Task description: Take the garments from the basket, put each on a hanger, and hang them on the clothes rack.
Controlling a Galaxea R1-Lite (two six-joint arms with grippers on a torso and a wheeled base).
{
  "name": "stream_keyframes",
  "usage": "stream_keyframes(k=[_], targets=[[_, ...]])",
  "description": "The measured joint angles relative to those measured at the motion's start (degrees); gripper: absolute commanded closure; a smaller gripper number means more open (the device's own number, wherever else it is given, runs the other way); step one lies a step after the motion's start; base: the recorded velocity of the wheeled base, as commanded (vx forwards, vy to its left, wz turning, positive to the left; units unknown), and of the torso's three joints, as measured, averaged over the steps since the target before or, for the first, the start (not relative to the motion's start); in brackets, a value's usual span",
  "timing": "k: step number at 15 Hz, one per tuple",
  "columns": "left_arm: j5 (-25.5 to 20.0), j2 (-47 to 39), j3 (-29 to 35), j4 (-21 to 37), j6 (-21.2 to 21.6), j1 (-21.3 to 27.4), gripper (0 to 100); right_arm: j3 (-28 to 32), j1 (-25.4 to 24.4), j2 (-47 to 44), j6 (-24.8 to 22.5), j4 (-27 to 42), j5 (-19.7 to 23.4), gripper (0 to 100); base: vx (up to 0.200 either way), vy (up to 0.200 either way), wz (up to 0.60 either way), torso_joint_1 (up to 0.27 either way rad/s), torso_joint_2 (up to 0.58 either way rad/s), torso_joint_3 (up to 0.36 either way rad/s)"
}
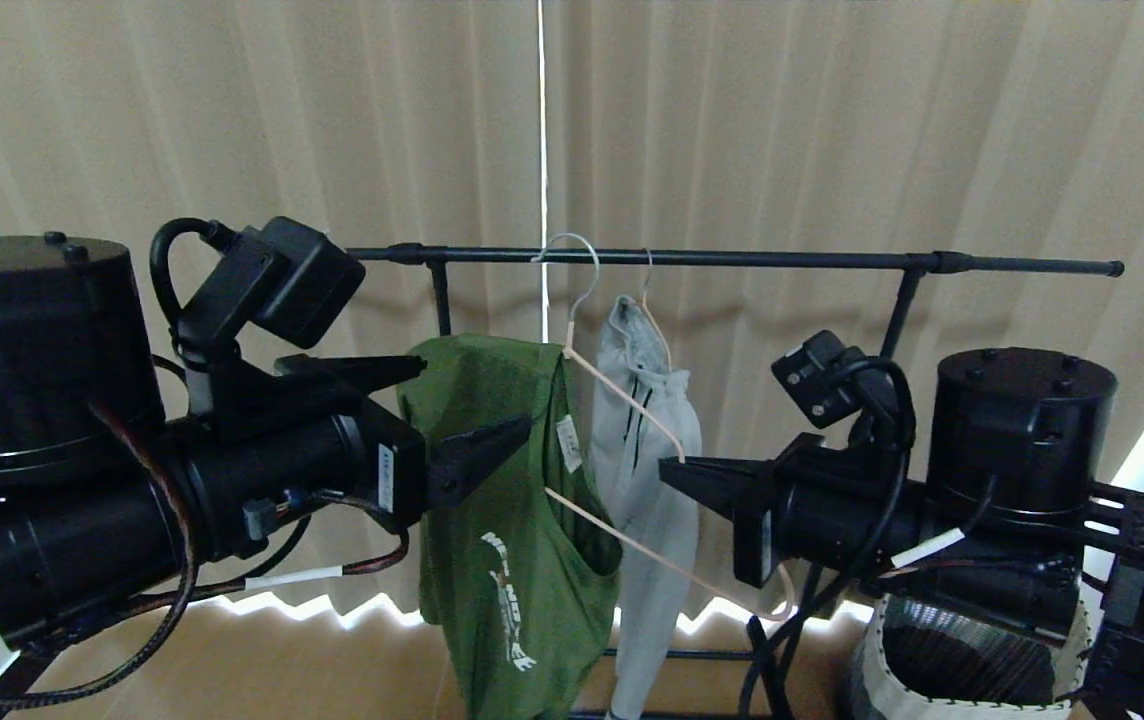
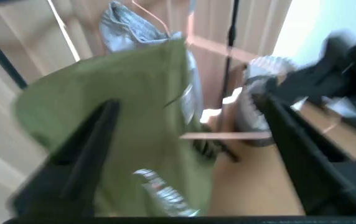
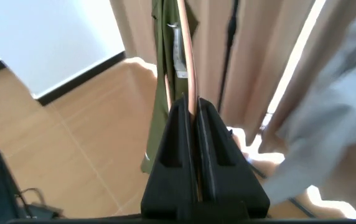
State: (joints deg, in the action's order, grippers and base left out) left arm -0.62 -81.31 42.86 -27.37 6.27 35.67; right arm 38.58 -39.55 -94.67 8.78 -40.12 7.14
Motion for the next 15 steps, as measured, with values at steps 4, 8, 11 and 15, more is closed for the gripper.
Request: stream_keyframes(k=[4,8,11,15], targets=[[-7.80,-0.05,-7.12,-15.08,12.40,-7.40,0,-0.20,1.01,6.34,-2.76,7.63,3.58,100,0.000,0.000,0.00,0.000,0.00,0.000],[-19.25,-0.83,-9.05,-16.42,28.66,-18.12,0,-0.57,1.34,10.52,-4.97,11.33,7.00,100,0.000,0.000,0.00,0.000,0.00,0.000],[-24.03,-3.19,-7.39,-16.62,37.06,-20.65,0,-1.05,1.27,11.50,-5.17,11.36,8.34,100,0.000,0.000,0.00,0.000,0.00,0.000],[-24.17,-5.86,-7.25,-16.55,40.05,-19.11,0,-1.10,1.16,11.72,-5.34,11.03,9.65,100,0.000,0.000,0.00,0.000,0.00,0.000]])
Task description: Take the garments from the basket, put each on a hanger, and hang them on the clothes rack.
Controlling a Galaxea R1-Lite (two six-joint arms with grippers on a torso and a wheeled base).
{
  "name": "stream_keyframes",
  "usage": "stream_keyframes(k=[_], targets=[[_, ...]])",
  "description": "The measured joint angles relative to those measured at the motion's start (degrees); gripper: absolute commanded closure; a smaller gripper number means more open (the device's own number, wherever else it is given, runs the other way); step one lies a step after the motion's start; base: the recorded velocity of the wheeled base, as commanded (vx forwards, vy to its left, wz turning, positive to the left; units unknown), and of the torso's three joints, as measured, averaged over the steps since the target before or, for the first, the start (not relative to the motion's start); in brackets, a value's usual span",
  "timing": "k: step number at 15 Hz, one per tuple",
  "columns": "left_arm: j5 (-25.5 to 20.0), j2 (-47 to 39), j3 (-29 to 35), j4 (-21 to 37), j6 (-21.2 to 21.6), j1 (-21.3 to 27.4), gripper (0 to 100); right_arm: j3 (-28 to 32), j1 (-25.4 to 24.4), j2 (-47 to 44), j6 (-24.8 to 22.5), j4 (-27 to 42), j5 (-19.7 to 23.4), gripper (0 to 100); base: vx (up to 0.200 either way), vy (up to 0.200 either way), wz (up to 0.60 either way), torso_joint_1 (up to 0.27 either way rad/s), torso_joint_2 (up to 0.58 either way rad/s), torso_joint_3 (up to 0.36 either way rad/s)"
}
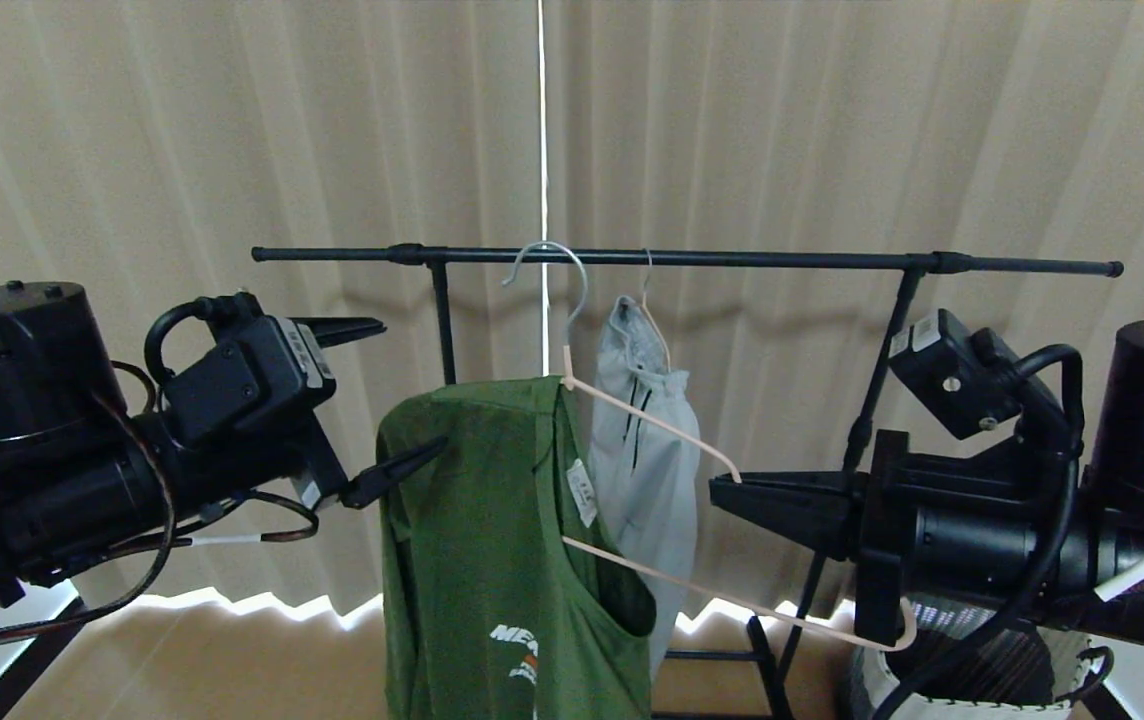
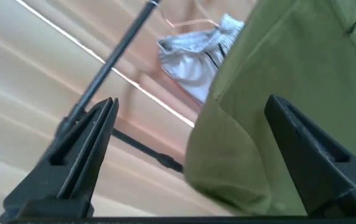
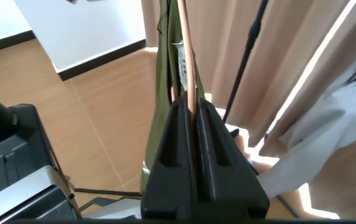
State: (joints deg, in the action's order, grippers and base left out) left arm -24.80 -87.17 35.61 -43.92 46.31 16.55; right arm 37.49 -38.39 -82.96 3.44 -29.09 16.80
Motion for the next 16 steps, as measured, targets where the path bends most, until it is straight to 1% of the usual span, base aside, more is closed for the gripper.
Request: stream_keyframes(k=[5,9,10,14,16], targets=[[0.00,-2.96,1.12,0.00,0.02,1.94,0,-0.22,-0.59,0.24,-0.11,-0.15,1.76,100,0.000,0.000,0.00,0.000,0.00,0.000],[0.00,-4.56,1.82,-0.04,0.16,2.29,0,-0.48,-2.24,0.62,-0.11,-0.28,1.87,100,0.000,0.000,0.00,0.000,0.00,0.000],[0.00,-4.69,1.99,-0.06,0.16,2.40,100,-0.50,-2.76,0.63,-0.11,-0.28,1.87,100,0.000,0.000,0.00,0.000,0.00,0.000],[0.00,-4.94,2.07,-0.11,0.16,2.66,100,-0.61,-3.45,0.66,-0.13,-0.33,1.89,100,0.000,0.000,0.00,0.000,0.00,0.000],[0.00,-4.96,2.10,-0.11,0.16,2.73,100,-0.87,-3.50,0.84,-1.33,-0.37,1.89,100,0.000,0.000,0.00,0.000,0.00,0.000]])
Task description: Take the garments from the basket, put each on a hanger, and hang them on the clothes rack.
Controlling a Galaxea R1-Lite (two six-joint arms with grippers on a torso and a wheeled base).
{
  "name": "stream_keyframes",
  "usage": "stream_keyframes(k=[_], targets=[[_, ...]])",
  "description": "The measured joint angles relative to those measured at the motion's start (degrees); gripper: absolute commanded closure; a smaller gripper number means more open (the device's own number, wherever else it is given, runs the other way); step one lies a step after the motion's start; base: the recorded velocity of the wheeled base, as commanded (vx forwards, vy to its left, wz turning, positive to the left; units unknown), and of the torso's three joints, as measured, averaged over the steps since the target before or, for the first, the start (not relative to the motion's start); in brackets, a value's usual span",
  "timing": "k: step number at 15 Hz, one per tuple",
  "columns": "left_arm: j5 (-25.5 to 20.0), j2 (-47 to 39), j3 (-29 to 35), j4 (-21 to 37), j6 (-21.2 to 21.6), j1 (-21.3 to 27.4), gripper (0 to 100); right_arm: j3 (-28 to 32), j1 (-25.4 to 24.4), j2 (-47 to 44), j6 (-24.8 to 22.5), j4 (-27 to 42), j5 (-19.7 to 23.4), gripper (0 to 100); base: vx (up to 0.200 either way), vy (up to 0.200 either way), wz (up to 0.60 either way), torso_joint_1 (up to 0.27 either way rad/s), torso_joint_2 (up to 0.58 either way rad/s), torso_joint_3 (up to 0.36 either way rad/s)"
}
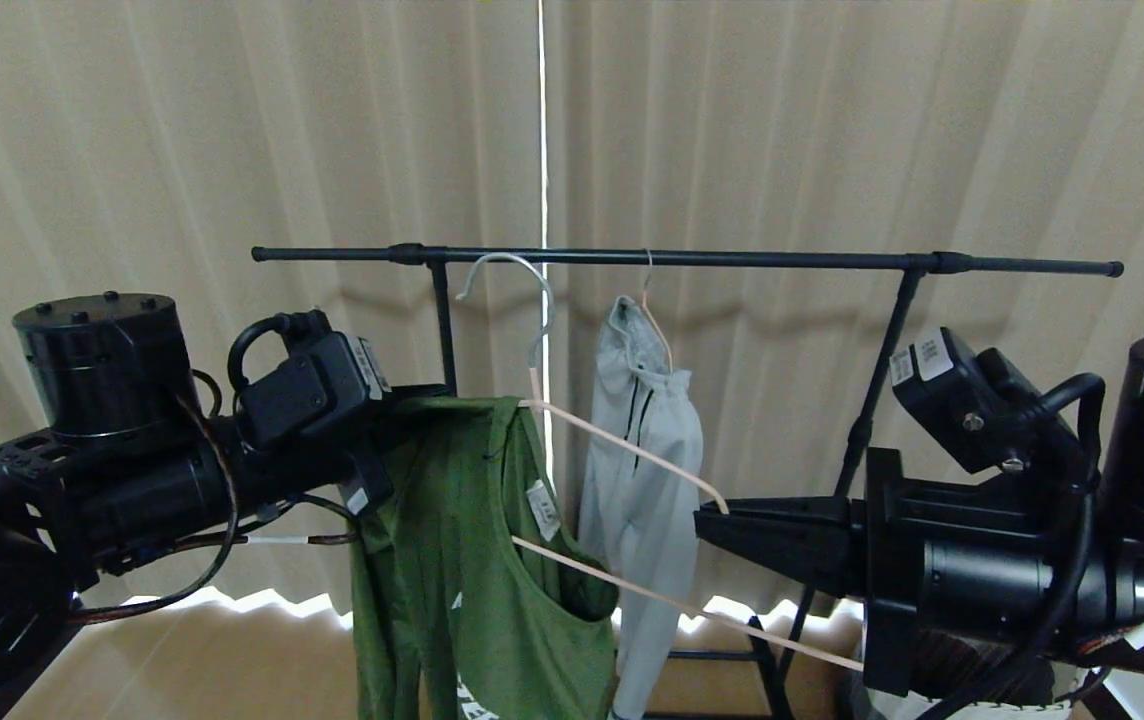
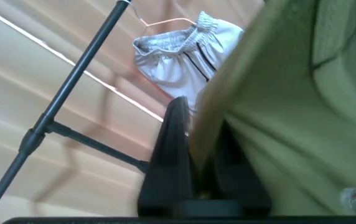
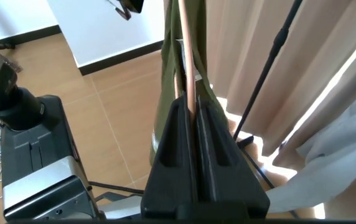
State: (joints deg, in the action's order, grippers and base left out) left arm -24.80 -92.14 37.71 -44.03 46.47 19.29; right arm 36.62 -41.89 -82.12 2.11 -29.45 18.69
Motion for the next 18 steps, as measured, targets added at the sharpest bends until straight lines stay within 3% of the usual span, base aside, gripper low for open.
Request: stream_keyframes(k=[4,5,8,10,14,16,18], targets=[[0.06,-0.01,-0.48,-0.04,-0.07,-0.13,100,-0.57,0.07,0.41,-0.56,0.04,-0.06,100,0.000,0.000,0.00,0.000,0.00,0.000],[0.06,-0.01,-0.63,-0.11,-0.09,-0.24,100,-0.63,0.11,0.48,-0.80,0.04,-0.09,0,0.000,0.000,0.00,0.000,0.00,0.000],[1.05,-0.06,-0.85,-2.26,-0.18,-0.77,100,-2.04,0.38,0.63,-3.15,0.15,-0.30,0,0.000,0.000,0.00,0.000,0.00,0.000],[6.16,-0.04,-1.02,-2.90,-0.22,-1.66,100,-2.45,1.95,0.45,-4.27,0.01,-0.60,0,0.000,0.000,0.00,0.000,0.00,0.000],[23.54,0.05,-1.96,-2.96,-3.47,-1.54,100,-3.16,4.44,-0.11,-5.03,0.06,-1.39,0,0.000,0.000,0.00,0.000,0.00,0.000],[32.71,0.02,-2.16,-2.79,-8.86,-0.30,100,-3.24,4.60,-1.18,-5.06,-0.29,-5.56,0,0.000,0.000,0.00,0.000,0.00,0.000],[36.21,0.00,-1.60,-2.61,-12.15,0.87,100,-3.24,4.44,-2.63,-5.08,-2.46,-8.66,0,0.000,0.000,0.00,0.000,0.00,0.000]])
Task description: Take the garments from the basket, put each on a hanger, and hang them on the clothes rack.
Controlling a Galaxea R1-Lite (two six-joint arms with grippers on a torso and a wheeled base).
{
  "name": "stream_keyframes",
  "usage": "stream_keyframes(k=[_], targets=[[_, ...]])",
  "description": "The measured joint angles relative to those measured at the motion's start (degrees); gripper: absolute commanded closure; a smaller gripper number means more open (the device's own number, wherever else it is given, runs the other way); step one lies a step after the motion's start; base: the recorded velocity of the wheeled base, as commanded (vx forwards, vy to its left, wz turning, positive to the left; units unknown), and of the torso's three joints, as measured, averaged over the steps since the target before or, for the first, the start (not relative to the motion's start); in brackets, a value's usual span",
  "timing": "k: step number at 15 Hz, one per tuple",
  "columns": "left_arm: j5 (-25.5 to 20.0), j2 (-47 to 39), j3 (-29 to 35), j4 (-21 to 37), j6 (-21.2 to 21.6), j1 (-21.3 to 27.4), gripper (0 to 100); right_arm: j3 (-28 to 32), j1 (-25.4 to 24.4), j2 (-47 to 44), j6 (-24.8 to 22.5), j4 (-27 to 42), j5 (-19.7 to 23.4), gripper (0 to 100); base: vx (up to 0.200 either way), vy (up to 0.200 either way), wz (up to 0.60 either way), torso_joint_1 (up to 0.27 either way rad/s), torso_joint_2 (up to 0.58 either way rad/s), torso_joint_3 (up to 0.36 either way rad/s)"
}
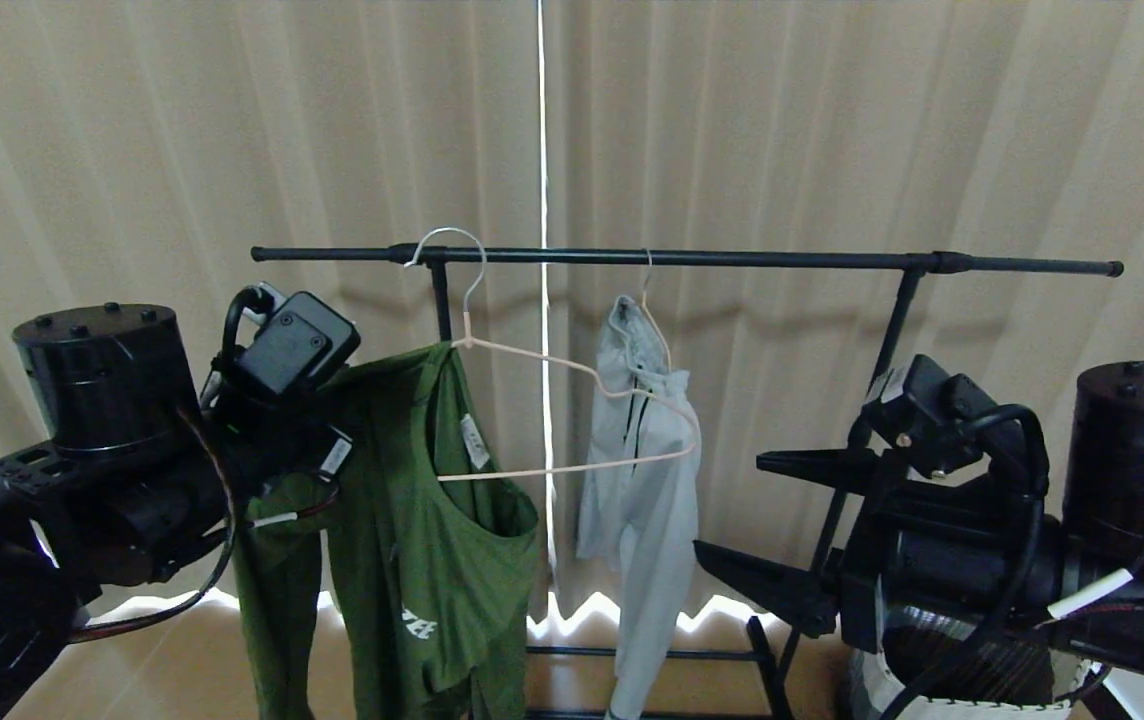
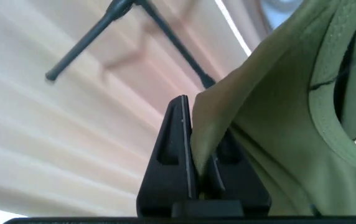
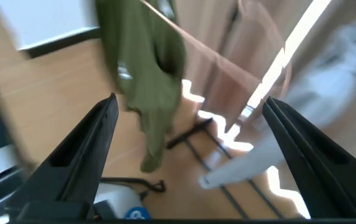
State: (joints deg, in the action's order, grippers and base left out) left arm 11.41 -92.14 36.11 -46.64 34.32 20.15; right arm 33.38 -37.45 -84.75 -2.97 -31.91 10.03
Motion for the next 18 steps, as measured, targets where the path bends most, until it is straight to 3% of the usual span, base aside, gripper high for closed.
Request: stream_keyframes(k=[4,9,18], targets=[[0.71,-0.06,2.73,0.11,-6.16,0.43,100,-0.13,-1.90,-4.14,0.13,-4.22,-5.46,0,0.000,0.000,0.00,0.000,0.00,0.000],[0.71,-0.09,6.08,0.11,-13.10,2.45,100,-0.17,-3.56,-8.55,0.71,-9.44,-6.81,0,0.000,0.000,0.00,0.000,0.00,0.000],[-0.02,0.13,9.86,-0.21,-13.85,9.06,100,0.22,-4.41,-18.66,3.84,-30.22,-8.59,0,0.000,0.000,0.00,0.000,0.00,0.000]])
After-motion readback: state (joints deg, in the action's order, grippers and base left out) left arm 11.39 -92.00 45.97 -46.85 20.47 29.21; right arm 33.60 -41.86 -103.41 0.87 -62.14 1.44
